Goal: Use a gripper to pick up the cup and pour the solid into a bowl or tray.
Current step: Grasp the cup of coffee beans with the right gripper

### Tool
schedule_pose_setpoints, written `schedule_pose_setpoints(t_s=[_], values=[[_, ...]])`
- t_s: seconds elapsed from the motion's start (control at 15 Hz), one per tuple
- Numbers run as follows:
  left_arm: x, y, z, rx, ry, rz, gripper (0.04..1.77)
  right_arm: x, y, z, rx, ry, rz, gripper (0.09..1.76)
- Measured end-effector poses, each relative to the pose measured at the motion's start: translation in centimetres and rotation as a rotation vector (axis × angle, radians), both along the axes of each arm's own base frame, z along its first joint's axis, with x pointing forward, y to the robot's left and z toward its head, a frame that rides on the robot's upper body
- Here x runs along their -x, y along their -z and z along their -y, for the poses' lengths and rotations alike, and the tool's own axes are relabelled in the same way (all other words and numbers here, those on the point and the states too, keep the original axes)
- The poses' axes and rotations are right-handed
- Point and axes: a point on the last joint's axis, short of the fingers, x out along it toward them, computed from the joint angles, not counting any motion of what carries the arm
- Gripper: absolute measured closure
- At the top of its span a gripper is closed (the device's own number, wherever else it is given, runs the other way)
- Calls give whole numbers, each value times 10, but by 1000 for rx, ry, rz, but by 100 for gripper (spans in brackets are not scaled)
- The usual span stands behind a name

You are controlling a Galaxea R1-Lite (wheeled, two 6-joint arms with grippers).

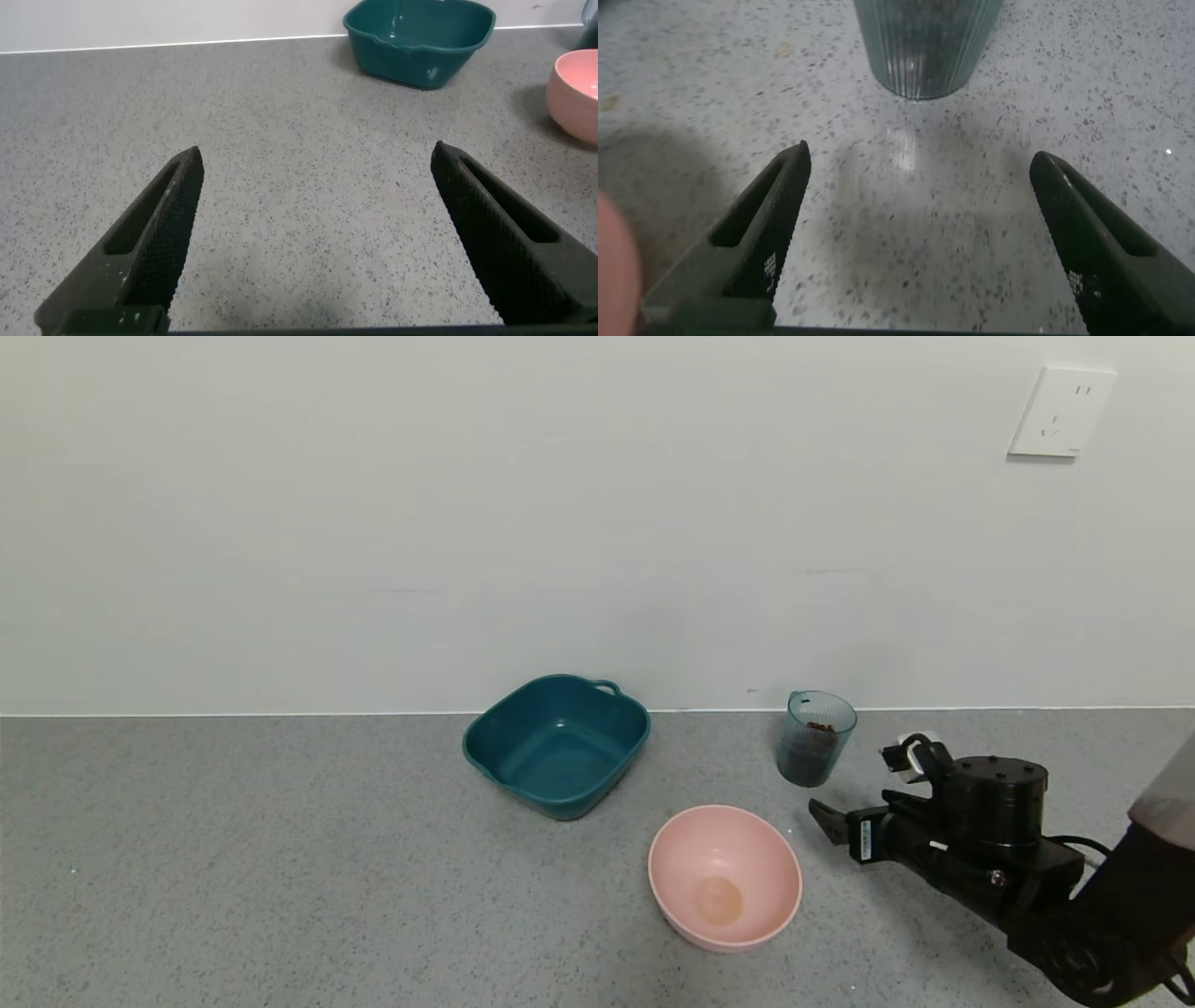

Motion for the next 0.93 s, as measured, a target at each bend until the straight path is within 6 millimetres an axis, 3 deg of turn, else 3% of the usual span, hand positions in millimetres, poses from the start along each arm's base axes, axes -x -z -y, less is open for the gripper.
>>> schedule_pose_setpoints(t_s=[0.33,0.93], values=[[0,0,0,0,0,0,6,-31,16,-4,-3,13,30,14],[0,0,0,0,0,0,6,-68,21,-14,-3,21,116,14]])
